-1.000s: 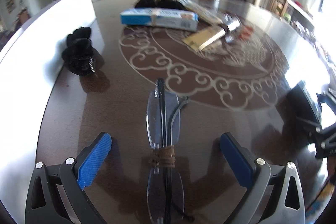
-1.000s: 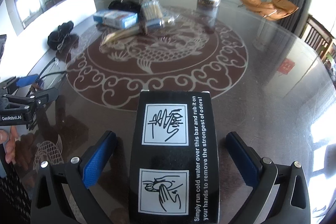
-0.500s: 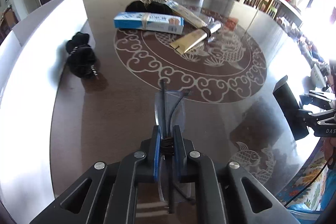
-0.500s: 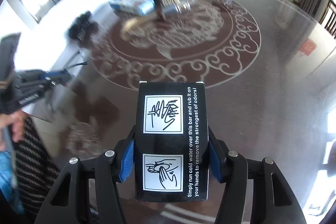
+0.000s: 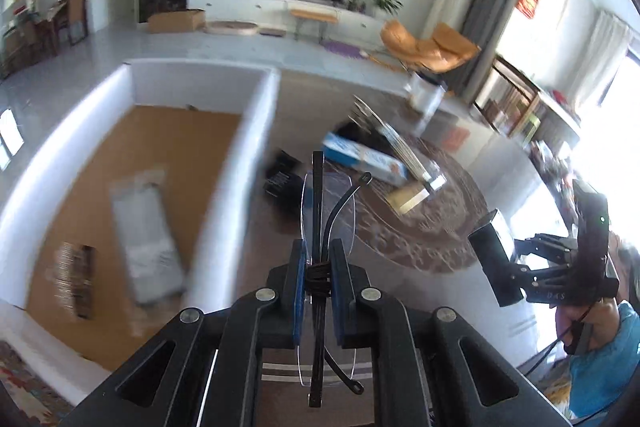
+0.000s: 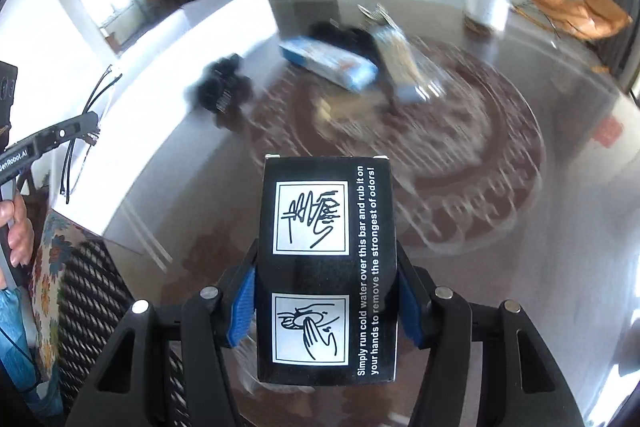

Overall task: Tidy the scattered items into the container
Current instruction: 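Carry the eyeglasses and soap box into the white container and open both tools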

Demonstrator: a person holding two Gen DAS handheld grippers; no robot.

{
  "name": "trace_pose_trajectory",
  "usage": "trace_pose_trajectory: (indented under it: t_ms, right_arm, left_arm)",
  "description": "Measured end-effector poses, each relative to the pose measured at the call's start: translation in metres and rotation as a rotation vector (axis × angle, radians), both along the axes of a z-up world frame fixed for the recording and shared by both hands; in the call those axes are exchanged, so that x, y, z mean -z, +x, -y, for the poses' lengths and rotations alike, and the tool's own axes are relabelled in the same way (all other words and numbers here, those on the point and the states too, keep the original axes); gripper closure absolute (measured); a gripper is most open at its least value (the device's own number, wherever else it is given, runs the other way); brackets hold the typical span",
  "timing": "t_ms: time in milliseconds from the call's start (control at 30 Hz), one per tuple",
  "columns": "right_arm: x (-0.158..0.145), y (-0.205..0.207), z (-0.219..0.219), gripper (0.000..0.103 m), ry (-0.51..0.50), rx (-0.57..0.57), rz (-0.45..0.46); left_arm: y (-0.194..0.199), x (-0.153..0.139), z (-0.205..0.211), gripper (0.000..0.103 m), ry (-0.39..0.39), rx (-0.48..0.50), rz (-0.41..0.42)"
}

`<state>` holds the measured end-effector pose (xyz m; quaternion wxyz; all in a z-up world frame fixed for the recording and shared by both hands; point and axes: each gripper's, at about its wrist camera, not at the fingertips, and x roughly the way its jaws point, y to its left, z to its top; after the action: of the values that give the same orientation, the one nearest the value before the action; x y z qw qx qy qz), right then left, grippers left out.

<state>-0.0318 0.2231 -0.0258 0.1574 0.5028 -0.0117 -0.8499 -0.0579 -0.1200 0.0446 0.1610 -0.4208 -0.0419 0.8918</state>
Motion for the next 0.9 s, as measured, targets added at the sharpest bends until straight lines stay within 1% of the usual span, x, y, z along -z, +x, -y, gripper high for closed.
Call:
trace_pose_trajectory:
  t_ms: [33,100,133,167,233,333,367,400,433,467,533,600,633,700,733,800,833,867,900]
  right_arm:
    - [-0.014,-0.010,0.021,0.044,-0.011,-0.037,-0.028]
    - [-0.036,-0.022,0.056,0.044,-0.035,-0.093,-0.073]
    - [-0.053,-0.030,0.083,0.044,-0.062,-0.140,-0.107]
    - [-0.063,-0.033,0.102,0.044,-0.079,-0.168,-0.125]
    - [-0.090,-0.042,0.158,0.044,-0.132,-0.263,-0.178]
    - [-0.113,-0.045,0.230,0.044,-0.196,-0.391,-0.224]
    - [-0.117,-0.045,0.253,0.044,-0.213,-0.435,-0.233]
    - [-0.117,-0.045,0.274,0.044,-0.221,-0.473,-0.235]
    - [-0.112,-0.046,0.301,0.044,-0.213,-0.520,-0.230]
    - [-0.107,-0.046,0.318,0.044,-0.198,-0.545,-0.222]
    - [-0.084,-0.049,0.358,0.044,-0.151,-0.606,-0.186]
    - [-0.060,-0.052,0.381,0.044,-0.100,-0.624,-0.150]
    - [-0.044,-0.056,0.392,0.044,-0.083,-0.628,-0.118]
    - [-0.023,-0.061,0.403,0.043,-0.063,-0.621,-0.073]
    - [-0.013,-0.063,0.407,0.042,-0.043,-0.614,-0.057]
    - [-0.002,-0.063,0.410,0.039,-0.017,-0.600,-0.040]
    - [-0.002,-0.064,0.409,0.032,-0.020,-0.591,-0.049]
    - [-0.003,-0.060,0.402,0.024,-0.030,-0.586,-0.064]
    - [-0.008,-0.059,0.397,0.019,-0.048,-0.581,-0.089]
  left_arm:
    - [-0.004,-0.008,0.021,0.092,-0.011,-0.037,-0.006]
    - [-0.011,-0.014,0.055,0.092,-0.041,-0.102,-0.003]
    - [-0.015,-0.015,0.074,0.092,-0.051,-0.137,0.005]
    - [-0.019,-0.014,0.093,0.092,-0.061,-0.175,0.017]
    - [-0.023,-0.009,0.129,0.092,-0.091,-0.248,0.041]
    - [-0.027,0.003,0.172,0.092,-0.122,-0.327,0.078]
    - [-0.029,0.008,0.184,0.092,-0.129,-0.352,0.093]
    - [-0.032,0.014,0.195,0.092,-0.132,-0.369,0.110]
    - [-0.035,0.020,0.203,0.092,-0.135,-0.382,0.127]
    - [-0.037,0.026,0.210,0.092,-0.141,-0.393,0.140]
    - [-0.041,0.037,0.218,0.092,-0.163,-0.404,0.164]
    - [-0.042,0.046,0.223,0.092,-0.185,-0.409,0.179]
    - [-0.042,0.050,0.225,0.092,-0.191,-0.414,0.185]
    - [-0.044,0.058,0.228,0.090,-0.198,-0.436,0.200]
    - [-0.045,0.061,0.229,0.087,-0.197,-0.450,0.208]
    - [-0.048,0.067,0.229,0.072,-0.168,-0.465,0.201]
    - [-0.045,0.068,0.227,0.059,-0.155,-0.466,0.188]
    - [-0.042,0.068,0.227,0.048,-0.159,-0.469,0.175]
    - [-0.038,0.066,0.224,0.045,-0.172,-0.475,0.154]
